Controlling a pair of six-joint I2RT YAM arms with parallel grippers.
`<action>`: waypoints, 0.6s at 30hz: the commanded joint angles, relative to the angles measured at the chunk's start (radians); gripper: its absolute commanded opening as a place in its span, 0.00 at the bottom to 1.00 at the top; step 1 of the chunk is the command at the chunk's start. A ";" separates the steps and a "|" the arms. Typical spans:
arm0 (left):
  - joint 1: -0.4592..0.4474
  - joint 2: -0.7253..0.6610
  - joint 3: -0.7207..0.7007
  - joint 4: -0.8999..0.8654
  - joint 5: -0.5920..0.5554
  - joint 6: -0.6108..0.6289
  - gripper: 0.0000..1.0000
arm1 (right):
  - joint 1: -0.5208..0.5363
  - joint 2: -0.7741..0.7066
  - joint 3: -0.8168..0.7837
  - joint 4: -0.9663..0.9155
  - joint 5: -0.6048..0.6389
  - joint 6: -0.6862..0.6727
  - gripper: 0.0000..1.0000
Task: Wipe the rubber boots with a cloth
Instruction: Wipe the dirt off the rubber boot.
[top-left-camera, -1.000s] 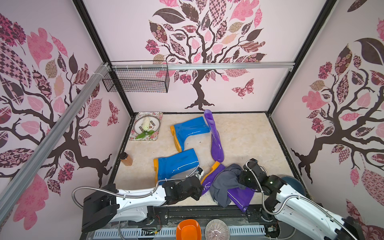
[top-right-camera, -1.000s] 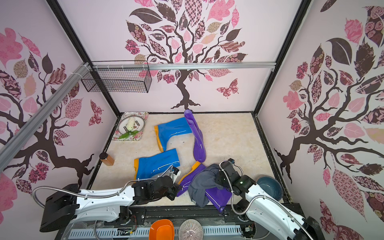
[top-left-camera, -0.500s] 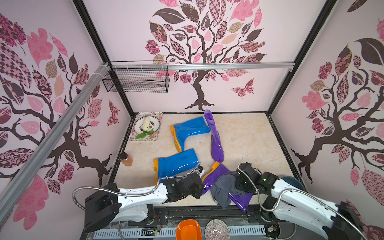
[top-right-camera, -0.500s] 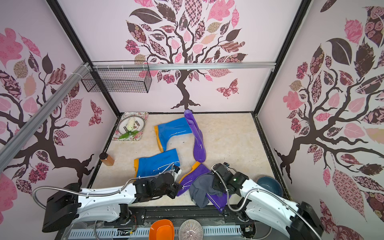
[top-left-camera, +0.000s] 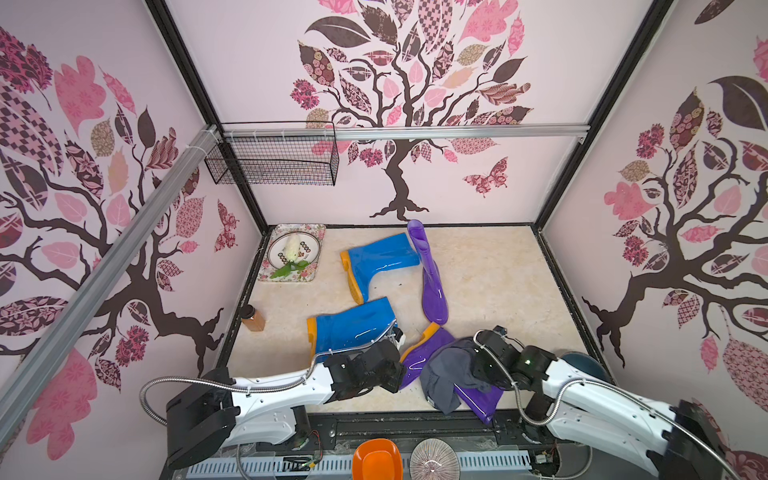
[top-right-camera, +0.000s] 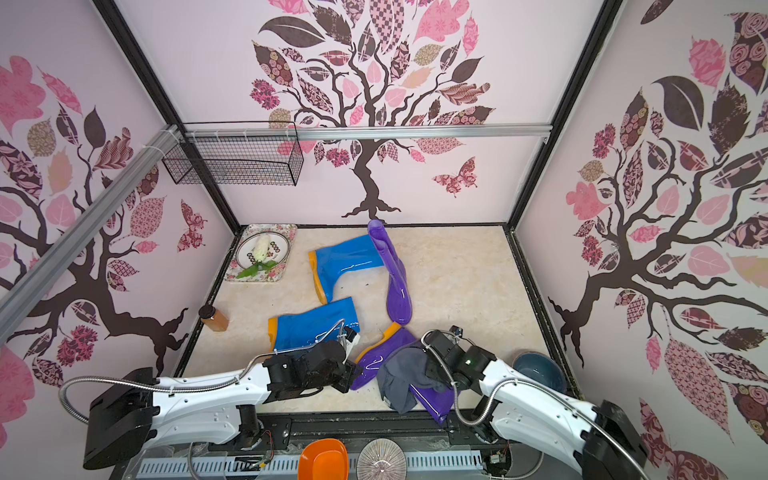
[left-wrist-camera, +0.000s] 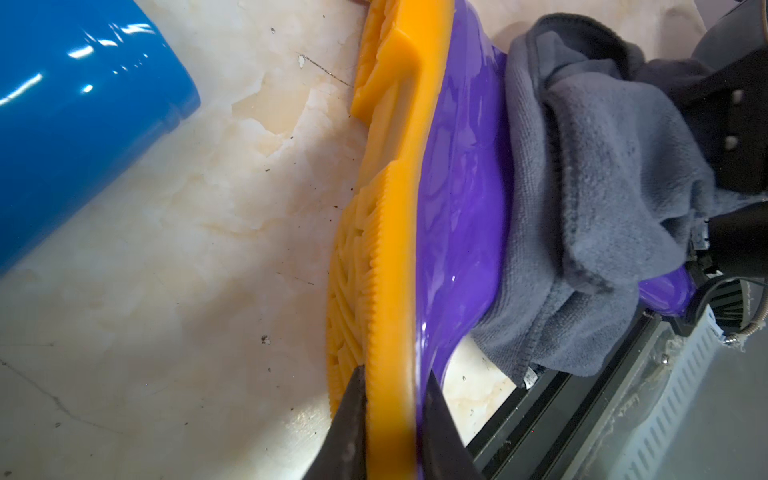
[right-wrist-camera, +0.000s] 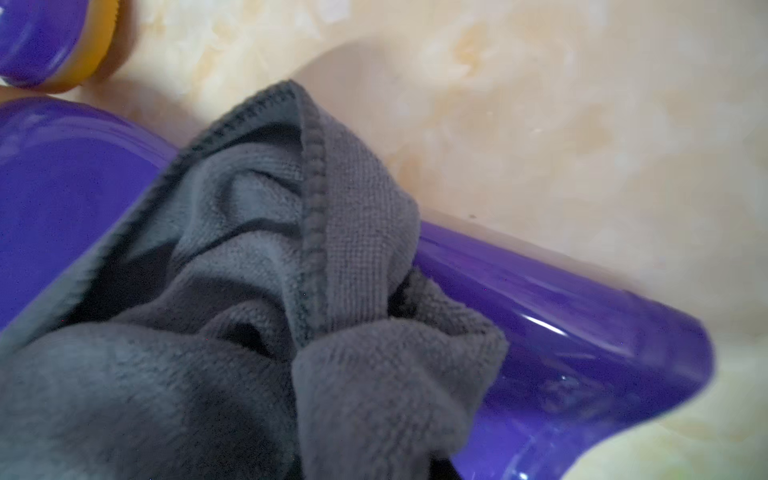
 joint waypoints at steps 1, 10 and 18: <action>0.043 0.007 -0.035 -0.052 -0.091 -0.019 0.17 | 0.011 -0.068 -0.021 -0.135 0.015 0.157 0.00; 0.053 -0.139 -0.024 -0.129 -0.116 0.002 0.42 | 0.121 0.110 0.385 -0.276 0.303 0.057 0.00; -0.106 -0.166 0.134 -0.281 -0.309 0.107 0.64 | 0.119 0.116 0.899 -0.381 0.534 -0.191 0.00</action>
